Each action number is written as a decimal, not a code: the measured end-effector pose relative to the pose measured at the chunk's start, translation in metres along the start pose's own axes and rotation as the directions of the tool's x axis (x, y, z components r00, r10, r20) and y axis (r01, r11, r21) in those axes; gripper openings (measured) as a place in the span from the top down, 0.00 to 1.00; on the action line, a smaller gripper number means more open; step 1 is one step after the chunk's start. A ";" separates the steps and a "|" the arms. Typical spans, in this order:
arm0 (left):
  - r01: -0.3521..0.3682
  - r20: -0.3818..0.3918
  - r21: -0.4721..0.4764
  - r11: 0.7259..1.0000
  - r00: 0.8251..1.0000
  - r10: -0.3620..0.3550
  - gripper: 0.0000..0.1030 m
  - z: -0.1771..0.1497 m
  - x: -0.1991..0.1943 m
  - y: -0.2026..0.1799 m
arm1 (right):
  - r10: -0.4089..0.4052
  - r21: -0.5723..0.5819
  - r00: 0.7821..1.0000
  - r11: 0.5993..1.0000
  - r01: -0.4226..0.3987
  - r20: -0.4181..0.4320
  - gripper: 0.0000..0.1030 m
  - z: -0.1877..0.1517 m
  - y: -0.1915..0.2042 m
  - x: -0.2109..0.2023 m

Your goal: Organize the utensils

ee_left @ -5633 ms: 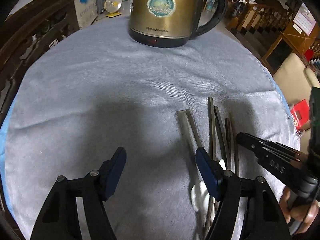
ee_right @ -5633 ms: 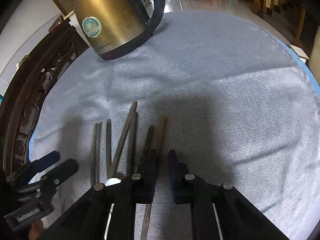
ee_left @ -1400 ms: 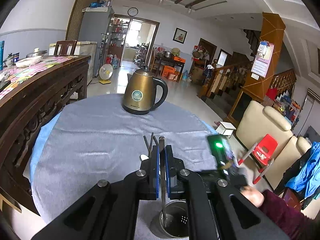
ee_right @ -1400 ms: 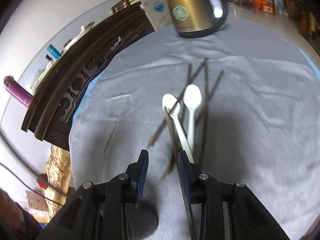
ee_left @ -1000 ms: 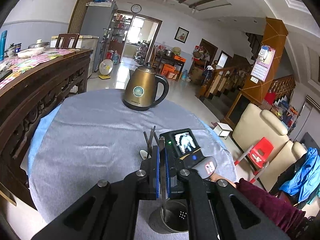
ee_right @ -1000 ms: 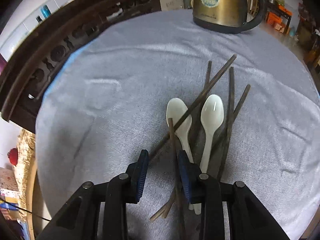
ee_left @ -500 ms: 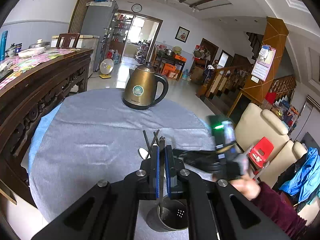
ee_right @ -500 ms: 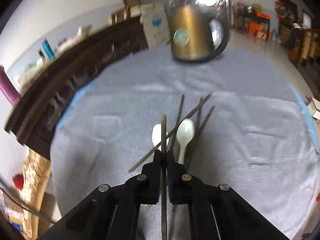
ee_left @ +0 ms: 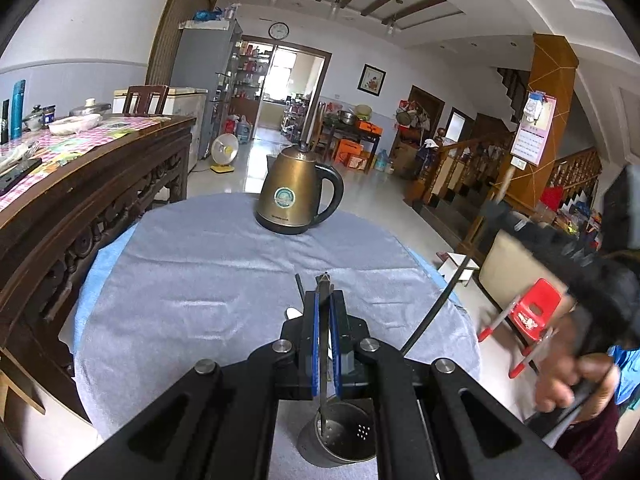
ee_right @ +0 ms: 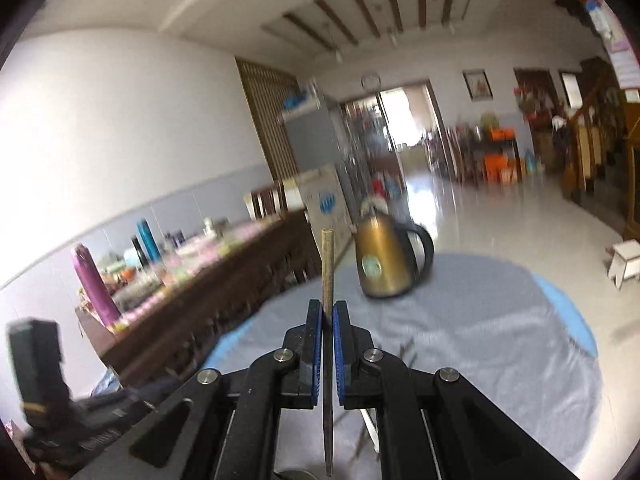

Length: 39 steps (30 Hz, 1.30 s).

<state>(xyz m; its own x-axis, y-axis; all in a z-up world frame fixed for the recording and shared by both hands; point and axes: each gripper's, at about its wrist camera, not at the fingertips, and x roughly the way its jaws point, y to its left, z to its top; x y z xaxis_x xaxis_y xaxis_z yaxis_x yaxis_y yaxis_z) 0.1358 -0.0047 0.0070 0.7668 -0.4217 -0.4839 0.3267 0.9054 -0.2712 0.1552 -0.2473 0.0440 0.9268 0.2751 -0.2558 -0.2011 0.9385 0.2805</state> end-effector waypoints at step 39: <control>-0.090 0.110 -0.107 0.990 0.989 0.102 0.53 0.025 -0.009 0.079 | -0.065 0.305 0.984 0.946 0.114 -0.165 0.62 -0.063 -0.083 0.004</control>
<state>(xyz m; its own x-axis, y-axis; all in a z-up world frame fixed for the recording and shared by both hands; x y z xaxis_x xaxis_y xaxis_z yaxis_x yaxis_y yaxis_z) 0.1688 0.0713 0.0109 0.8522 -0.3192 -0.4145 0.1951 0.9290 -0.3143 0.1556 -0.3111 -0.0391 0.8730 0.2438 -0.4224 0.0119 0.8552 0.5182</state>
